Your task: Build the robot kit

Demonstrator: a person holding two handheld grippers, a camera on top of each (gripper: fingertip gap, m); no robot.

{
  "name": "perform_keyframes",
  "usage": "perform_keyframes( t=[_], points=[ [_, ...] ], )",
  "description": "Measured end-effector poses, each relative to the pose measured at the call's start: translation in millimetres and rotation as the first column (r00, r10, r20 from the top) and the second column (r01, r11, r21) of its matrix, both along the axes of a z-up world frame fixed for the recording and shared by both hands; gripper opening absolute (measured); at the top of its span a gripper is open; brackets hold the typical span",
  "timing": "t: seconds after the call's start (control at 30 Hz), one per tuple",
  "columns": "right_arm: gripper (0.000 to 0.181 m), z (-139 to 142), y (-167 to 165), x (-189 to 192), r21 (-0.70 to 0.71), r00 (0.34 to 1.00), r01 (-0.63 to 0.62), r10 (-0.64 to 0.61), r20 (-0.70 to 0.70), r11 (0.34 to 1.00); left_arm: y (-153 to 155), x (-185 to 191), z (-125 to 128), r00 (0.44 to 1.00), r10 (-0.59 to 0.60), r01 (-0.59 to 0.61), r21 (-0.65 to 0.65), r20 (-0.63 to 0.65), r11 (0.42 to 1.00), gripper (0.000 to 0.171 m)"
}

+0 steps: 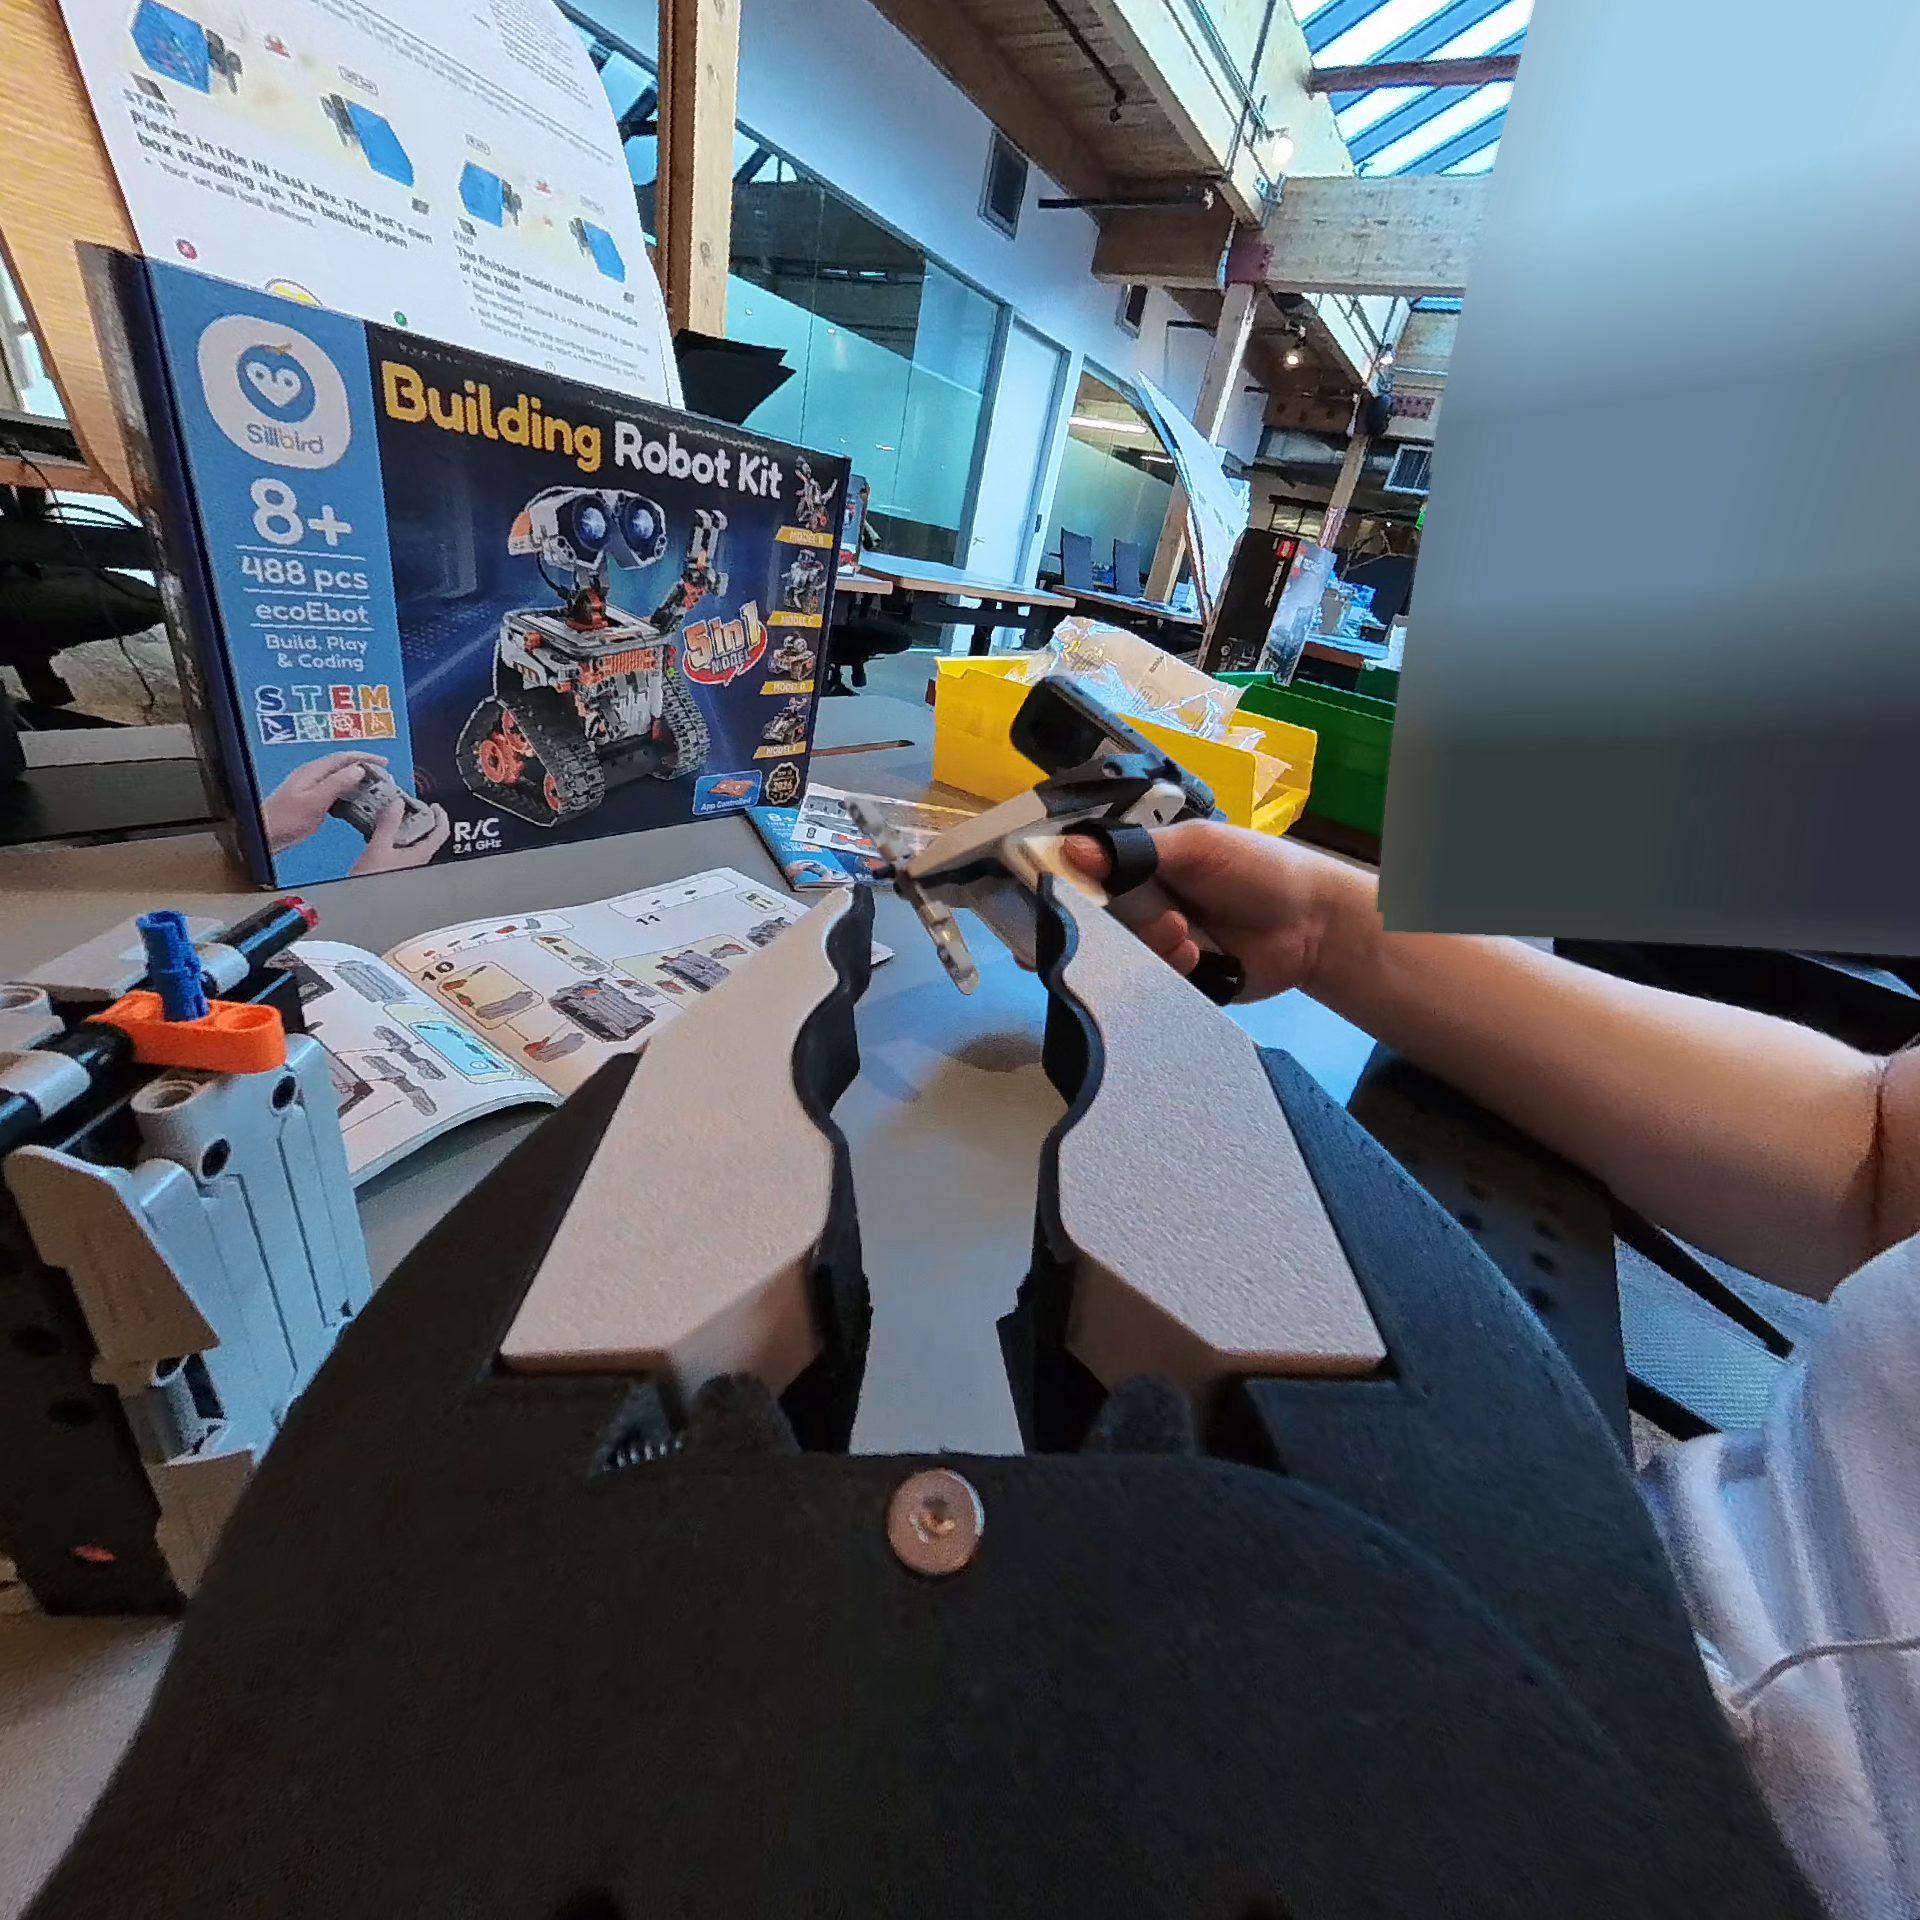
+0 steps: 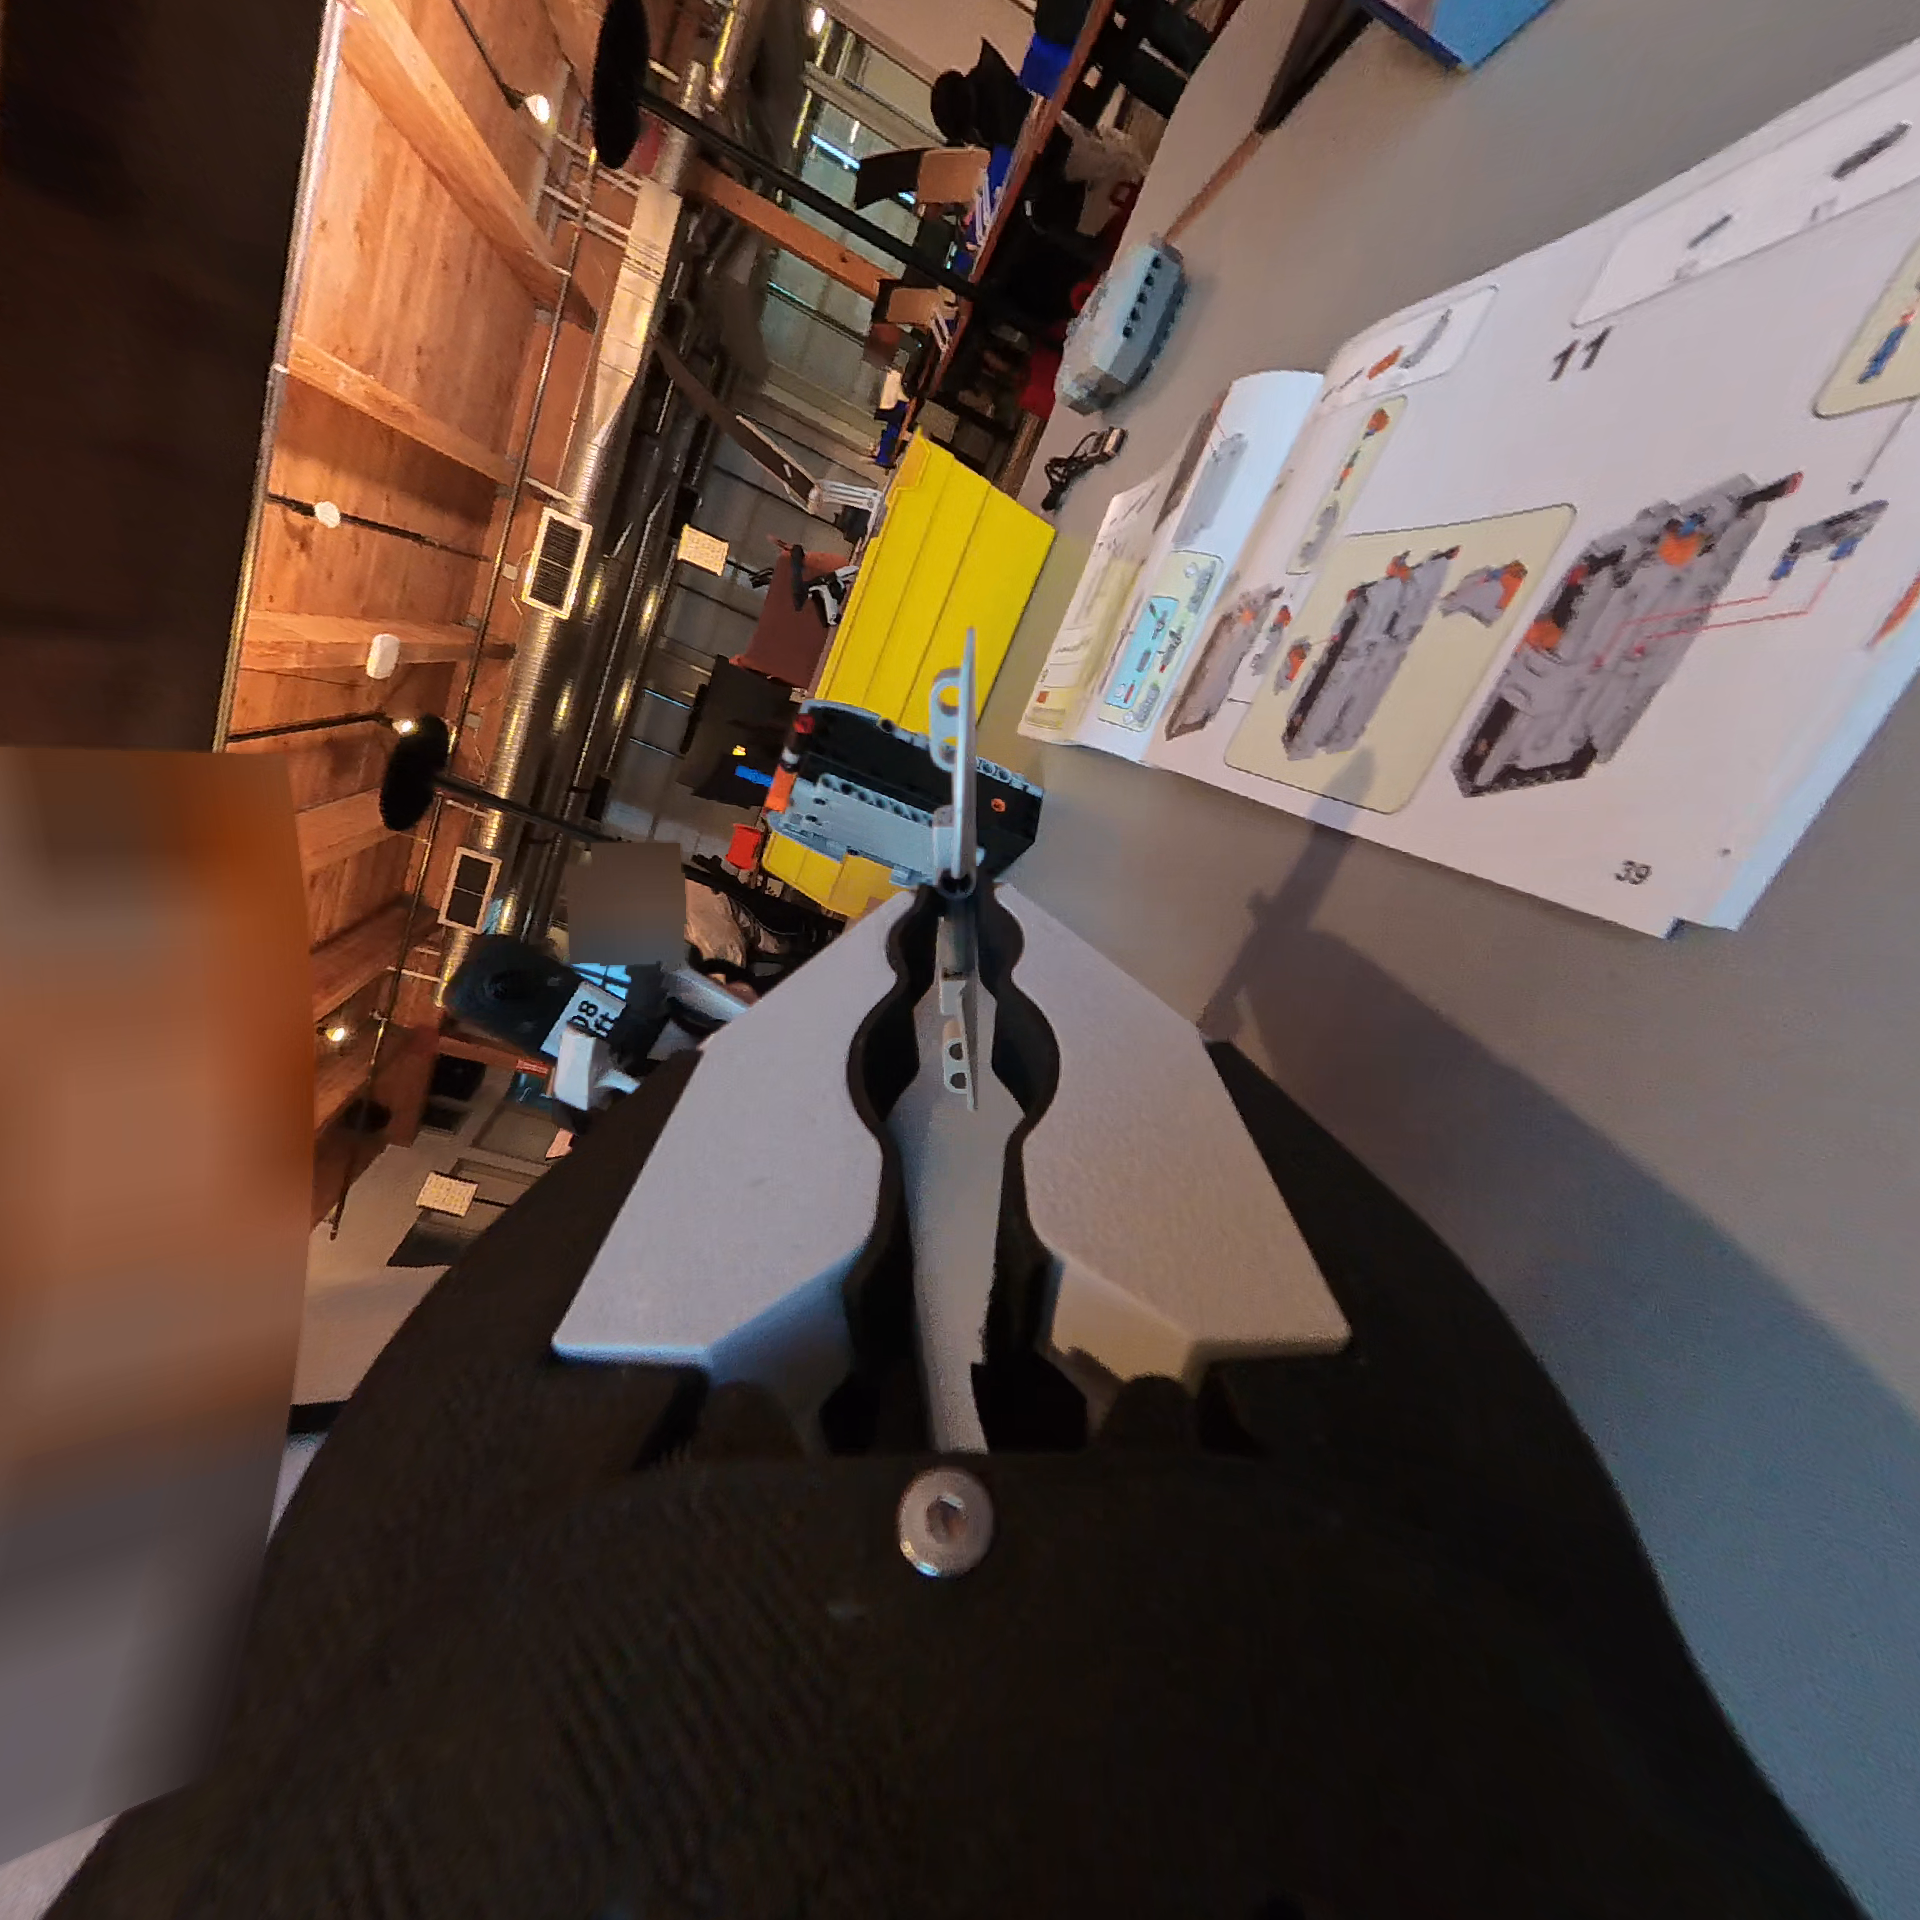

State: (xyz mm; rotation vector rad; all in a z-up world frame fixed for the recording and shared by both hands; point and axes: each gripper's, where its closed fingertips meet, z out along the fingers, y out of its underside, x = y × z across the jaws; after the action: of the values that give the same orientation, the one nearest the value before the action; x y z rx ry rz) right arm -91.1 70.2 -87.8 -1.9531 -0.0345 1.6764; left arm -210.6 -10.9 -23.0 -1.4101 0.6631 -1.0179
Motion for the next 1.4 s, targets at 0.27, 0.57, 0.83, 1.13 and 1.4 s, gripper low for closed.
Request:
perform_keyframes(
  t=[0.27, 0.57, 0.83, 1.13, 1.4],
  points=[
    [0.005, 5.1, -4.5, -15.3, 0.057, 1.000, -0.008, 0.008, -0.005, 0.998, 3.1, 3.4, -8.6, 1.000, -0.004, 0.003, -0.044, -0.019, 0.999, 0.029],
    [0.005, 26.3, -3.8, -26.6, 0.259, 0.999, 0.031, -0.021, -0.039, 0.965, 11.8, -27.2, 4.4, 0.985, 0.169, -0.169, 0.025, 0.021, 0.985, 0.028],
    [0.005, 36.1, -9.7, -31.2, 0.314, 0.999, 0.035, -0.030, -0.019, 0.949, 16.6, -15.5, -7.6, 0.990, 0.136, -0.136, -0.014, -0.043, 0.991, 0.028],
    [0.006, 47.5, -7.1, -24.0, 0.474, 0.980, 0.107, -0.173, 0.099, 0.874, 17.2, -29.1, 4.8, 0.973, 0.229, -0.226, 0.057, -0.043, 0.972, 0.027],
    [0.006, 41.1, -14.3, -40.0, 0.463, 0.984, 0.045, -0.119, 0.130, 0.885, 26.9, -100.1, 13.2, 0.867, 0.492, -0.474, 0.166, -0.085, 0.865, 0.032]
  ],
)
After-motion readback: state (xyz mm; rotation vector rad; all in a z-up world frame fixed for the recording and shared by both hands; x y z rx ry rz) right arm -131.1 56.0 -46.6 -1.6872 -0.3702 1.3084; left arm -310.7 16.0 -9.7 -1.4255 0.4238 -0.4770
